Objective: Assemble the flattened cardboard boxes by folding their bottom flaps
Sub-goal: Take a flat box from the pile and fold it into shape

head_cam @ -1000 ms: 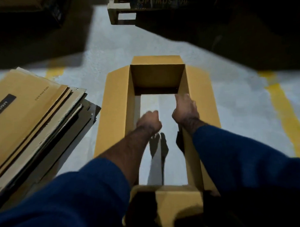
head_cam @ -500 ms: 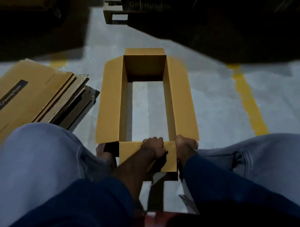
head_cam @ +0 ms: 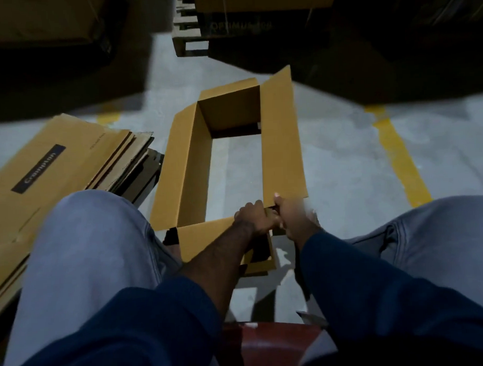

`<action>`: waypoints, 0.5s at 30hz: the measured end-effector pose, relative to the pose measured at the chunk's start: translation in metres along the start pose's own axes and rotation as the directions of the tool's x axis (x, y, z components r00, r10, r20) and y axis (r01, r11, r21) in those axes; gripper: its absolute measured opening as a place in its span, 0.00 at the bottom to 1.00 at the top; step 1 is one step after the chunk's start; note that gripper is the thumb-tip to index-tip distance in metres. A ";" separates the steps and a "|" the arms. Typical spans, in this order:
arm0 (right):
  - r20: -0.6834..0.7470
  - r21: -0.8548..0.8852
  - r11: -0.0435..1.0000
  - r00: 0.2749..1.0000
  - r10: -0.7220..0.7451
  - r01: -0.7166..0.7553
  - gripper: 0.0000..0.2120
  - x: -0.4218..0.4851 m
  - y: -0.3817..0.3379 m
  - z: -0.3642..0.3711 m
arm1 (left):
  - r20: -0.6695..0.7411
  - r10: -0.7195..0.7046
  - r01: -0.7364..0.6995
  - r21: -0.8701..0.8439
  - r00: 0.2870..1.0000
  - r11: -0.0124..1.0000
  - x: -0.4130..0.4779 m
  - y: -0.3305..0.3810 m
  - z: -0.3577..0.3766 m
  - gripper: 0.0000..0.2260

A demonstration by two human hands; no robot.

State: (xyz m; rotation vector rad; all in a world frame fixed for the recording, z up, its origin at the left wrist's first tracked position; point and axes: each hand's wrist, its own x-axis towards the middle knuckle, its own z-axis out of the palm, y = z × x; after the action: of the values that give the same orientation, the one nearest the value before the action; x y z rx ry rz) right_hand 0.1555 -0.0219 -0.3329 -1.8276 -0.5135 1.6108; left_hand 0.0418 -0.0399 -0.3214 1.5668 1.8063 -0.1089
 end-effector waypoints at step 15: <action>0.228 -0.420 0.722 0.834 -0.502 0.549 0.17 -0.070 -0.055 0.012 | -0.176 0.188 -0.219 -0.178 0.966 0.959 -0.041 0.030 -0.122 0.08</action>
State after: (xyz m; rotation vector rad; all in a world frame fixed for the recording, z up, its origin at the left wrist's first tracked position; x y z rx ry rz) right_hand 0.1380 -0.0264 -0.2452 -1.6952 -1.4443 1.2358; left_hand 0.0122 -0.0045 -0.1980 1.6452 1.7020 0.2901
